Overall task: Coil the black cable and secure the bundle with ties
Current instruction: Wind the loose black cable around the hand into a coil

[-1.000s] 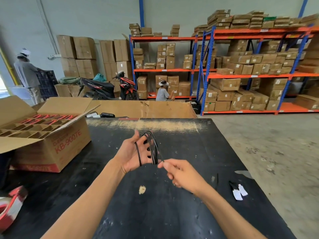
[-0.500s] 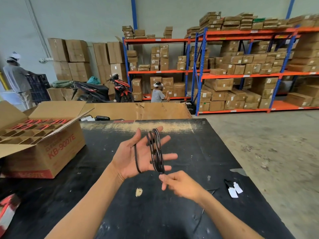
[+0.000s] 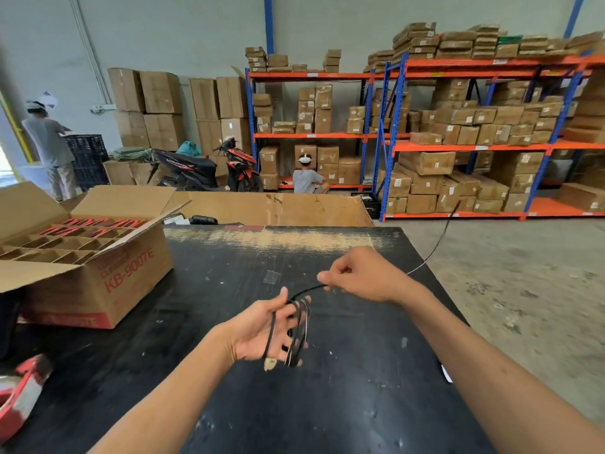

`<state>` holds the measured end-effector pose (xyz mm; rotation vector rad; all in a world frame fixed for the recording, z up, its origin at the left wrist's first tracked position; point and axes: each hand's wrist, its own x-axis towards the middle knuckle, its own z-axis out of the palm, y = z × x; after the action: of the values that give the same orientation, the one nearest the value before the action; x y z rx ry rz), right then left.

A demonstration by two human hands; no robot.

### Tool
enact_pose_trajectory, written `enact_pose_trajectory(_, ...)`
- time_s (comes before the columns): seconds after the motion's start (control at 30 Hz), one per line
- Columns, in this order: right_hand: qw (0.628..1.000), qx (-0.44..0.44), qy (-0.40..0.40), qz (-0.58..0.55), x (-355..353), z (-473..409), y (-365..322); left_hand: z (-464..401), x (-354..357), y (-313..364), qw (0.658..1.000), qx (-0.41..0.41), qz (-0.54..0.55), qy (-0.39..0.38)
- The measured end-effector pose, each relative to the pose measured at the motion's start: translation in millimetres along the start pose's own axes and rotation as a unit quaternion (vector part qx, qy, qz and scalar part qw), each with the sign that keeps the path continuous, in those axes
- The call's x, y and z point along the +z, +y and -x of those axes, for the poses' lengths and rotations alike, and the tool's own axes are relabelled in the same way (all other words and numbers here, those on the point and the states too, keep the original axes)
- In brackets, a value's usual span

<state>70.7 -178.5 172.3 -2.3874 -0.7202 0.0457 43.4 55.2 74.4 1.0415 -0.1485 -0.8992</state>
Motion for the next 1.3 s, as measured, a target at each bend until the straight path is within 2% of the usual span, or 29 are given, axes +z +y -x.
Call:
enact_pose_trajectory(0.07,1.000,-0.008,-0.011,-0.007,16.6,13.5,-8.2,1.9,-8.2,11.0,0.995,0.076,0.049,0.047)
enact_pose_trajectory(0.2,0.997,-0.002,-0.020,-0.073,70.7,37.7,-6.5,7.7,-13.1,32.8,0.977,0.178,0.091,0.067)
enact_pose_trajectory(0.3,0.988,0.028,-0.041,-0.145,112.0,52.4,7.6,15.4,-9.8,46.9,0.967,0.225,0.108,0.048)
enact_pose_trajectory(0.4,0.980,0.064,-0.061,-0.176,140.0,60.0,25.6,22.3,1.7,56.2,0.967,0.231,0.109,0.012)
enact_pose_trajectory(0.57,0.981,0.132,0.001,-0.140,139.7,53.5,60.8,32.4,22.9,54.2,0.983,0.168,0.058,-0.037)
enact_pose_trajectory(0.73,0.985,0.157,0.058,-0.047,94.6,32.6,79.8,37.1,35.7,35.9,0.995,0.039,-0.003,-0.087)
enact_pose_trajectory(0.8,0.987,0.150,0.053,-0.022,68.5,21.5,73.8,33.5,36.9,24.0,0.994,-0.020,-0.021,-0.101)
enact_pose_trajectory(0.9,0.994,0.109,-0.011,-0.004,31.0,10.5,50.3,17.7,33.4,5.8,0.988,-0.095,-0.071,-0.095)
enact_pose_trajectory(0.97,0.995,0.082,-0.050,0.014,17.0,5.8,32.1,7.5,27.8,-2.0,0.987,-0.108,-0.095,-0.069)
enact_pose_trajectory(1.1,0.997,0.055,-0.045,0.029,17.9,8.0,3.9,3.3,6.6,0.4,0.999,-0.023,0.002,0.032)
enact_pose_trajectory(1.2,0.998,0.054,-0.025,-0.016,38.2,20.6,-5.5,4.4,-9.5,8.0,0.989,0.075,0.063,0.109)
enact_pose_trajectory(1.3,0.997,0.035,0.000,-0.065,69.6,33.6,-4.8,5.9,-16.1,13.5,0.971,0.158,0.137,0.114)
